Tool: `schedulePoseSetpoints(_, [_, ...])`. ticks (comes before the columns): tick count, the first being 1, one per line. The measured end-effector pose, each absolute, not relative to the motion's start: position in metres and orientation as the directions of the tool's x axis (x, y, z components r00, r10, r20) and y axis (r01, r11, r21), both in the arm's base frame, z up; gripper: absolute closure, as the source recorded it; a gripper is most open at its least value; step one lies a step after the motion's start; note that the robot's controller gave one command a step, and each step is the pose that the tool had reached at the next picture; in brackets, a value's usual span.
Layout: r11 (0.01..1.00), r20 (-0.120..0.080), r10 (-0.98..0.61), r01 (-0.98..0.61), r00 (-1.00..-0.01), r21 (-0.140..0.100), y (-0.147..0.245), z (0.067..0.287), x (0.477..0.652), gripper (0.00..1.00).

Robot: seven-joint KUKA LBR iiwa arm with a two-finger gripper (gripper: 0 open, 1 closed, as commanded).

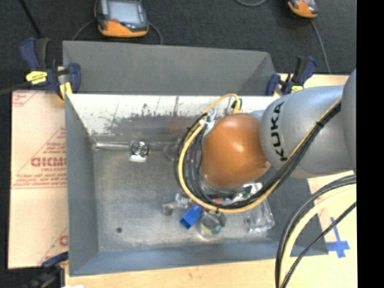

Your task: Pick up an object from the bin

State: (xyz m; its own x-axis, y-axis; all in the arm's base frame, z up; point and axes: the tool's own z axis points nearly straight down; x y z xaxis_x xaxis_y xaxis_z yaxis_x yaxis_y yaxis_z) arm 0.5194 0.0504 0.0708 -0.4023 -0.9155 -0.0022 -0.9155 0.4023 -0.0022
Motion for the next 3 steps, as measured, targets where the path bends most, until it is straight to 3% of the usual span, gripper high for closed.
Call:
schedulePoseSetpoints(1, [0.407, 0.002, -0.914, -0.914, -0.407, 0.000, 0.049, 0.073, 0.519, 1.00])
schedulePoseSetpoints(2, [0.429, -0.006, -0.903, -0.903, -0.429, -0.008, 0.067, 0.165, 0.517, 1.00])
schedulePoseSetpoints(3, [0.452, -0.005, -0.892, -0.892, -0.452, -0.008, 0.062, 0.244, 0.496, 1.00])
